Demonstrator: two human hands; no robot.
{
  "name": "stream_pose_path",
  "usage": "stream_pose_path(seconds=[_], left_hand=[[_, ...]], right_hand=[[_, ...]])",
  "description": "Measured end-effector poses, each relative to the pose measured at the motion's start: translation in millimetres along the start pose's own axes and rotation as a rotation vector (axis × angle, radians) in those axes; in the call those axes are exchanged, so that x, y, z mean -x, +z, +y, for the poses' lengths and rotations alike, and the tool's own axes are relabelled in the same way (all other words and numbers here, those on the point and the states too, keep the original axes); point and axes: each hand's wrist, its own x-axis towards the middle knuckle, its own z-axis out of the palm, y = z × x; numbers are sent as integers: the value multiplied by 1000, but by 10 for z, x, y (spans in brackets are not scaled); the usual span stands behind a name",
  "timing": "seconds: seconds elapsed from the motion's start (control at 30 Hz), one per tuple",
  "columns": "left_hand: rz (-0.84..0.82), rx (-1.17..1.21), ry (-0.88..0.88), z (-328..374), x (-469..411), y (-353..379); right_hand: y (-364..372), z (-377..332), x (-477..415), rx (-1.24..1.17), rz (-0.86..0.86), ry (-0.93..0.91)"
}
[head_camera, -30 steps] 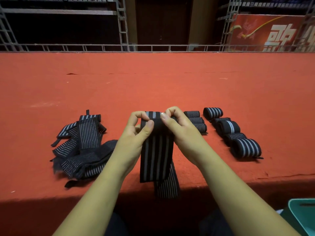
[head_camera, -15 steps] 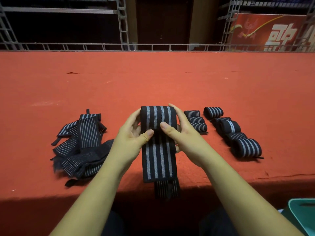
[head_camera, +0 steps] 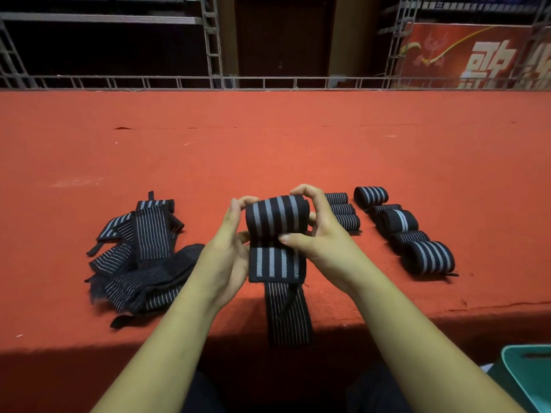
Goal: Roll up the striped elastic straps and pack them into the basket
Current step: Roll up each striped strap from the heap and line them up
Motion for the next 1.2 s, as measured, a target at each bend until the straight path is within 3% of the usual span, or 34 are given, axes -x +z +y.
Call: stream_pose_path(seconds=[0.2, 0.47, 0.57, 0.83, 1.0, 1.2], left_hand=[[18, -195, 75, -28, 9, 67], [28, -231, 222, -168, -61, 2], [21, -220, 233, -239, -84, -6], [-24, -280, 58, -554, -294, 95], [0, -360, 8, -866, -563, 305], [10, -384, -156, -1361, -992, 637]], right_hand=[[90, 12, -23, -171, 98, 59], [12, 134, -22, -21, 124, 163], [-84, 169, 13, -71, 129, 139], [-420, 284, 108, 17, 246, 89], [-761, 417, 181, 114, 350, 155], [-1286, 715, 223, 439, 541, 249]])
